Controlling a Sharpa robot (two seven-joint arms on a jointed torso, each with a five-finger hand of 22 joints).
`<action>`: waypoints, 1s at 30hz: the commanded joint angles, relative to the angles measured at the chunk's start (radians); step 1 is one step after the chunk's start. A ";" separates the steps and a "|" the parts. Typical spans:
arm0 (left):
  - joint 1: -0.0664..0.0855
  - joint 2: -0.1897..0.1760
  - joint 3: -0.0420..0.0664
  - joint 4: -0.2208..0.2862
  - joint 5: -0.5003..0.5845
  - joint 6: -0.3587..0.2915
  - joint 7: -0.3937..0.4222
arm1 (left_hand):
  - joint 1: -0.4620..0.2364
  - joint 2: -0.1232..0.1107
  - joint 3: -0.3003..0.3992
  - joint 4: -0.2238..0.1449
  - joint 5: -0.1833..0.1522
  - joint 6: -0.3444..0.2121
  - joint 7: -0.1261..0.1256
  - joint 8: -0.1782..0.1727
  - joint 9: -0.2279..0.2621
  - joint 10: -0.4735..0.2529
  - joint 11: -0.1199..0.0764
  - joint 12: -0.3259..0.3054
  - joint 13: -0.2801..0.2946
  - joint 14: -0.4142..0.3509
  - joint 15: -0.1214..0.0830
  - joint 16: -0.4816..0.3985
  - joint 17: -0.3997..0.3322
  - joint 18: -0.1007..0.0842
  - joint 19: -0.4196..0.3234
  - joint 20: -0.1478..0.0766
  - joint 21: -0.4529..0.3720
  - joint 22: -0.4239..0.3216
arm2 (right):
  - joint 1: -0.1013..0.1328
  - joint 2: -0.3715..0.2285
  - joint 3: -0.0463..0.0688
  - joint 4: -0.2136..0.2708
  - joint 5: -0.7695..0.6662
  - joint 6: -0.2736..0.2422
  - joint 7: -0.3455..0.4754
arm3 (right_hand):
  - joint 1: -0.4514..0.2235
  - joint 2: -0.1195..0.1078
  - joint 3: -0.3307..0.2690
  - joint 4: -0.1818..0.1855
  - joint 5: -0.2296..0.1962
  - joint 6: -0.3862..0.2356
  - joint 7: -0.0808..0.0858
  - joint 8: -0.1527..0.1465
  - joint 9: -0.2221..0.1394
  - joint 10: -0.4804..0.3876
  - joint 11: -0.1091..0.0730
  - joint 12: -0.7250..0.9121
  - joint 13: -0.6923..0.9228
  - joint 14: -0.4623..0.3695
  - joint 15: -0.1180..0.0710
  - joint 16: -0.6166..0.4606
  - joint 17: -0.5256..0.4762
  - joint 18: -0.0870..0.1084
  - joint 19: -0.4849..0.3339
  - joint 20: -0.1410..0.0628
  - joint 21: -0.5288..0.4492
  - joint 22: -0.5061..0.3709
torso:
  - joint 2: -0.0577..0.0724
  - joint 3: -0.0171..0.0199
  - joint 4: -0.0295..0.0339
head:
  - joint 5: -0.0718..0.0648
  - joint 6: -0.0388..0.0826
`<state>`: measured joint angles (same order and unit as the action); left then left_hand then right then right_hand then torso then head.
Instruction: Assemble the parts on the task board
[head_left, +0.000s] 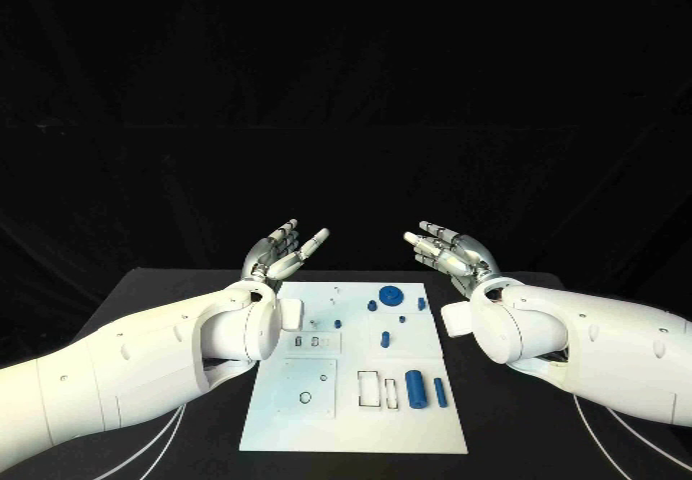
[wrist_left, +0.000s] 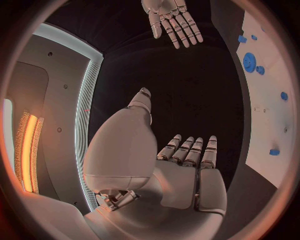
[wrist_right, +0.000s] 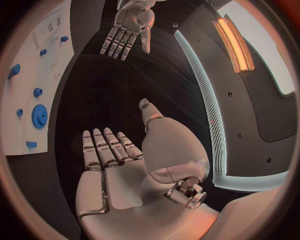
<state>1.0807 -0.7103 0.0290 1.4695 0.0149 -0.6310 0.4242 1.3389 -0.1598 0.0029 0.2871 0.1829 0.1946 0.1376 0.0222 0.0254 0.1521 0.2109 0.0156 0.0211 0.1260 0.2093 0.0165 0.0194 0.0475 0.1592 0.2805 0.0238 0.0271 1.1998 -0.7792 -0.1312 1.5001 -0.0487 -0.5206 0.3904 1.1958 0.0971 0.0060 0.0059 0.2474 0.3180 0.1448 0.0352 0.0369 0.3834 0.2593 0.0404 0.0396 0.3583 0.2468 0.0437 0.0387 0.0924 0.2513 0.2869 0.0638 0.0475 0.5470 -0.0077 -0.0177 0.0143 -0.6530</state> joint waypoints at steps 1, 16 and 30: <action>0.002 0.002 0.001 0.001 0.002 0.048 -0.015 | 0.062 0.036 0.023 0.010 0.002 0.095 0.126 0.021 0.012 0.075 0.024 0.018 0.010 0.061 0.014 0.014 0.009 0.019 0.020 0.015 0.013 0.006 | 0.011 0.001 -0.008 -0.006 -0.057 0.148 -0.059 | 0.125 -0.001 0.020 -0.071 -0.007 0.190 0.149 0.034 0.017 0.248 -0.003 0.034 0.017 0.288 -0.012 0.051 0.020 0.031 0.158 0.004 0.070 0.034 | 0.000 -0.0003 -0.0004 | 0.000 0.000; 0.023 -0.098 0.001 0.069 -0.018 0.056 0.019 | 0.140 0.112 0.022 -0.013 -0.008 0.650 0.108 0.121 0.048 0.676 0.005 0.138 0.047 0.667 -0.016 0.159 0.067 0.083 0.527 0.010 0.207 0.086 | 0.042 -0.025 -0.009 -0.065 -0.625 0.063 -0.029 | 0.188 -0.021 0.068 -0.158 -0.033 0.596 0.100 0.051 0.029 0.616 -0.068 0.046 0.025 0.660 -0.091 0.082 0.027 0.093 0.513 -0.013 0.225 0.084 | 0.044 -0.0038 -0.0071 | -0.002 -0.008; 0.070 -0.193 0.001 0.212 -0.020 0.108 -0.001 | 0.156 0.120 -0.005 -0.025 -0.008 0.712 0.090 0.123 0.044 0.783 -0.023 0.167 0.057 0.765 -0.048 0.206 0.079 0.118 0.594 0.009 0.244 0.090 | 0.094 -0.021 -0.008 -0.065 -1.002 0.125 -0.198 | 0.152 -0.070 0.130 -0.210 0.012 0.709 0.047 0.047 0.032 0.801 -0.131 0.036 0.036 0.917 -0.180 0.125 0.079 0.093 0.715 -0.104 0.358 0.136 | 0.119 -0.0098 0.0050 | -0.017 0.008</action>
<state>1.1456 -0.8978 0.0289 1.6640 0.0037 -0.5701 0.4209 1.4792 -0.0445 0.0151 0.2689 0.1792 0.8588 0.2197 0.1347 0.0691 0.8642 0.2053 0.1625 0.0711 0.8223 0.1812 0.1921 0.0884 0.1333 0.7033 0.2907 0.2420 0.1117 1.2908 -0.8029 -0.1396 1.4346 -0.8604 -0.4369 0.2810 1.3606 0.0590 0.1071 -0.1774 0.2205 0.9610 0.2169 0.0846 0.0659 1.0865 0.1609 0.0789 0.0680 1.1427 0.1134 0.1381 0.0848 0.1740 0.8542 0.2303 0.3427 0.1491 0.6417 -0.0152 -0.0154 0.0003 -0.6476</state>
